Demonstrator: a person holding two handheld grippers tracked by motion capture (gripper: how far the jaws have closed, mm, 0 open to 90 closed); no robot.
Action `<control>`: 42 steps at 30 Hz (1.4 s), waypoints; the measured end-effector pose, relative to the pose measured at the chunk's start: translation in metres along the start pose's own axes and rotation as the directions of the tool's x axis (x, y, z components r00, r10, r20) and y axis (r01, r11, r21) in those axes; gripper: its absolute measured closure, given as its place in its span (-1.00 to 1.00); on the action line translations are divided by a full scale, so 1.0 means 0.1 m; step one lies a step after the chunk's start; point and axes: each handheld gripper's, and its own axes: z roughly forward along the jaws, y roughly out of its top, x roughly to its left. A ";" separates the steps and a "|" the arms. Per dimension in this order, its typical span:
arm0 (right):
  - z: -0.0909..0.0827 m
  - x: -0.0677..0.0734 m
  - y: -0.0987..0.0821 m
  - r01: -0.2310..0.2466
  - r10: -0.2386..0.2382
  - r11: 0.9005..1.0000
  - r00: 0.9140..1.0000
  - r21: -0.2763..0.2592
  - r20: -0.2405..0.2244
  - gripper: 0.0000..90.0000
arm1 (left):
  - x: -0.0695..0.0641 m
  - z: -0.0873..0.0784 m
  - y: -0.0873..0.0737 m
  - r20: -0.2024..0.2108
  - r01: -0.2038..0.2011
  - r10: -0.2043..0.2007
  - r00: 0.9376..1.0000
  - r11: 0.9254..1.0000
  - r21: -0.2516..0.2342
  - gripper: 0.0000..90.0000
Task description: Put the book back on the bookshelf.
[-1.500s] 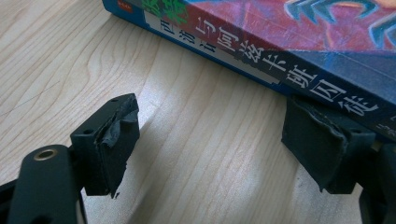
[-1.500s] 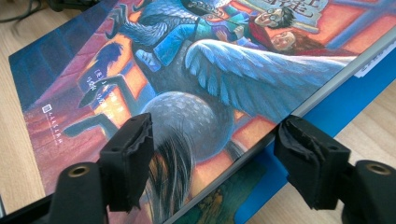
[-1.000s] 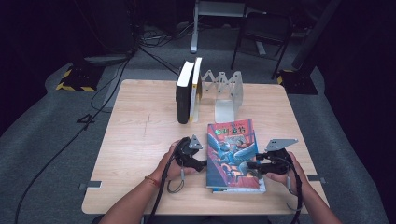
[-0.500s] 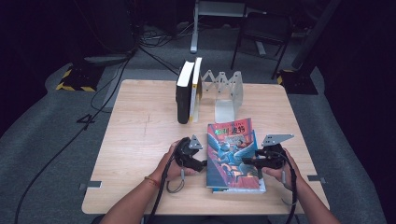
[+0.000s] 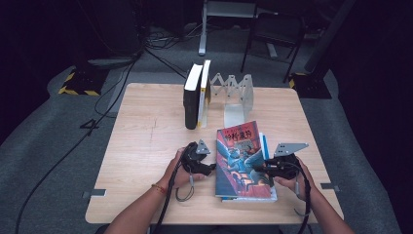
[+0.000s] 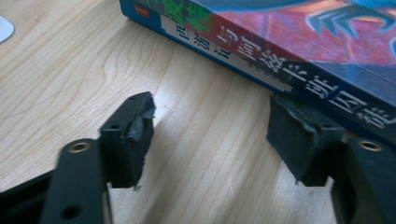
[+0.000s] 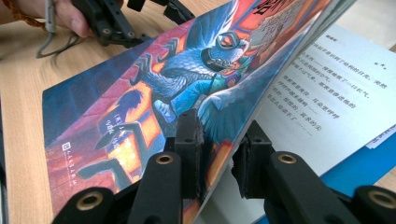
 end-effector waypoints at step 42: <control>-0.24 0.14 0.10 0.182 -0.176 0.958 0.983 -0.223 0.047 0.77 | 0.54 -0.32 0.63 0.036 0.144 -0.140 0.989 0.939 -0.313 0.81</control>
